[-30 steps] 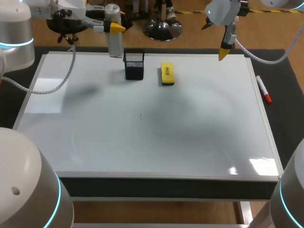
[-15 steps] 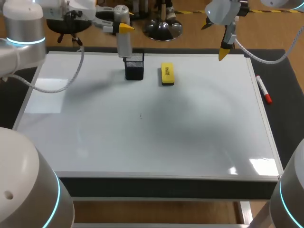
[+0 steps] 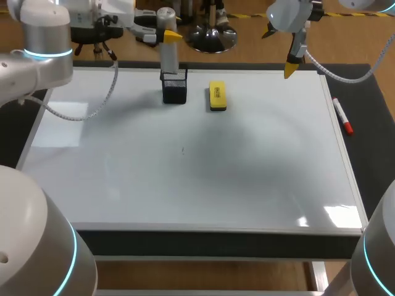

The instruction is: Pick up the inspection probe, press it on each red-marked spot on the whiteboard one by one, put down the probe, pick up the eraser, and wipe off all the red marks.

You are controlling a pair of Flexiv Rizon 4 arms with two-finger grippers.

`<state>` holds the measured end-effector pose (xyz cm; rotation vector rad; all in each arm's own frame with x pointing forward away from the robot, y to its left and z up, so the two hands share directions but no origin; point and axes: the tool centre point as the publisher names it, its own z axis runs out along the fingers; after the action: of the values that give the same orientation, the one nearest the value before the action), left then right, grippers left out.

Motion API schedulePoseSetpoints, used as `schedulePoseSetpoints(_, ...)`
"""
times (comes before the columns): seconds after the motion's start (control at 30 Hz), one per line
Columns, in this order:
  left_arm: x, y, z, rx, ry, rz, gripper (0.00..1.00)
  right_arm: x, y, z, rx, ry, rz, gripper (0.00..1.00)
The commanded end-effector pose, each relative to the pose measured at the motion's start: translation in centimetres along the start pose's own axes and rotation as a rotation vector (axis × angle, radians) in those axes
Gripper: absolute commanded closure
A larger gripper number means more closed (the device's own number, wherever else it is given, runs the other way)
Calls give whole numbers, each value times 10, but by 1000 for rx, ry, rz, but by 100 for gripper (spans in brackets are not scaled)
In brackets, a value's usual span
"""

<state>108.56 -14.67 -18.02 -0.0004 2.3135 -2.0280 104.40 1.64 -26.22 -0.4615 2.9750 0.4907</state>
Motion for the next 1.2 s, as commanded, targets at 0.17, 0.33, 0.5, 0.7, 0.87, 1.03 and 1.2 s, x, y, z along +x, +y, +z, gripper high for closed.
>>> schedulePoseSetpoints(0.17, -10, 9, 6, 15, -17, -5, 100, -1, 0, -1, 3, 5, -1, 0)
schedulePoseSetpoints(0.33, -13, 13, 8, 21, -25, -9, 100, -1, 0, -1, 3, 5, -1, 0)
schedulePoseSetpoints(0.5, -15, 17, 10, 26, -30, -10, 100, -1, 0, -1, 3, 5, -1, 0)
schedulePoseSetpoints(0.7, -17, 22, 13, 28, -35, -15, 100, -1, 0, -1, 3, 5, -1, 0)
schedulePoseSetpoints(0.87, -19, 27, 16, 25, -36, -16, 100, -1, 0, -1, 3, 5, -1, 0)
schedulePoseSetpoints(1.03, -20, 32, 18, 17, -36, -13, 100, -1, 0, -1, 3, 5, -1, 0)
schedulePoseSetpoints(1.2, -18, 39, 19, 9, -31, -33, 100, -1, 0, -1, 3, 5, -1, 0)
